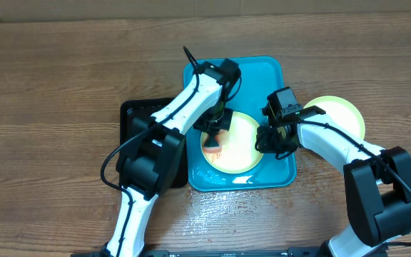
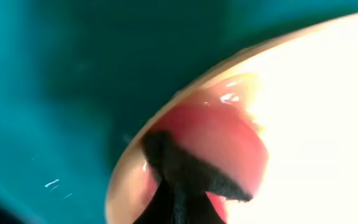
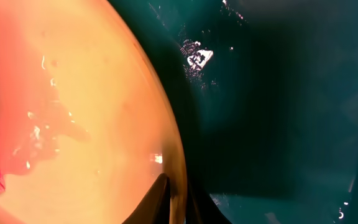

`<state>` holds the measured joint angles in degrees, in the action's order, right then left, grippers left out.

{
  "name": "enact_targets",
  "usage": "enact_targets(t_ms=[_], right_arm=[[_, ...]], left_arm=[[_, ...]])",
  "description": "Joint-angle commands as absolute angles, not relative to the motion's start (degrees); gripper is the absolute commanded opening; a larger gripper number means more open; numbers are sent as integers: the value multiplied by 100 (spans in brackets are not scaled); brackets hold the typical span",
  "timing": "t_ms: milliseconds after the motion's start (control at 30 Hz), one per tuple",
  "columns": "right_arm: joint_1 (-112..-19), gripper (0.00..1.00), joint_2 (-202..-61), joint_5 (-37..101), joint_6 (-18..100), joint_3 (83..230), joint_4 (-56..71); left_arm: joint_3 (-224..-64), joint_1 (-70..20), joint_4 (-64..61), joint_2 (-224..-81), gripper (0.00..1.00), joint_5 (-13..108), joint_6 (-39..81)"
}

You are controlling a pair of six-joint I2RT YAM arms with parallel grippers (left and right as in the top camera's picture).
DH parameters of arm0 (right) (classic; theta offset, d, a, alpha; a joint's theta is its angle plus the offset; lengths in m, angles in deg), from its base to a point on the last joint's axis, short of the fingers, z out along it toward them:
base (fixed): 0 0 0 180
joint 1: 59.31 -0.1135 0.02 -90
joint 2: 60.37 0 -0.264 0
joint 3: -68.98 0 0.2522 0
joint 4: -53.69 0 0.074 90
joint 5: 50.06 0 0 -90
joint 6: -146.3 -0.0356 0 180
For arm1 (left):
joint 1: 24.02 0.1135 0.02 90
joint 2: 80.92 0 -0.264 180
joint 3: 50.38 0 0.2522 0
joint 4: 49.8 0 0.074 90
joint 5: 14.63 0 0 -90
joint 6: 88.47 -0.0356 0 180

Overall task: Clean dirty plates on tray and stack at the side
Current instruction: 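Scrub the yellow plate with the sponge while the right gripper holds its rim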

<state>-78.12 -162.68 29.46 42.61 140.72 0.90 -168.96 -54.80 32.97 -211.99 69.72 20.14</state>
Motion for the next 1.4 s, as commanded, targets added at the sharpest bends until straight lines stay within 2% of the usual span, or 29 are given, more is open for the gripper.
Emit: enact_targets(t_ms=[0,133,333,467,700,967,1200,1367], right_arm=[[-7816,11,-16370,3131,4263,14120,47],[-7816,11,-16370,3134,4263,14120,25],[-7816,11,-16370,3131,4263,14120,12],[-7816,11,-16370,3131,4263,14120,-30],[-7816,11,-16370,3134,4263,14120,-39],[-7816,11,-16370,3134,4265,14120,-45],[-7816,11,-16370,3136,4268,14120,-43],[-7816,11,-16370,3136,4265,14120,-41]], left_arm=[[-16876,-5537,3015,-21465,4,5105,1689],[-16874,-5688,2858,-21467,4,4290,1686],[-16874,-5981,2959,-21467,4,4255,1673],[-16874,-6001,3363,-21470,4,4928,1831],[-16874,-5961,4292,-21467,4,7070,2224],[-16874,-5771,4346,-21467,4,8403,2716],[-17029,-5264,4410,-21461,4,8795,2731],[-17595,-5004,4298,-21463,4,8222,2552]])
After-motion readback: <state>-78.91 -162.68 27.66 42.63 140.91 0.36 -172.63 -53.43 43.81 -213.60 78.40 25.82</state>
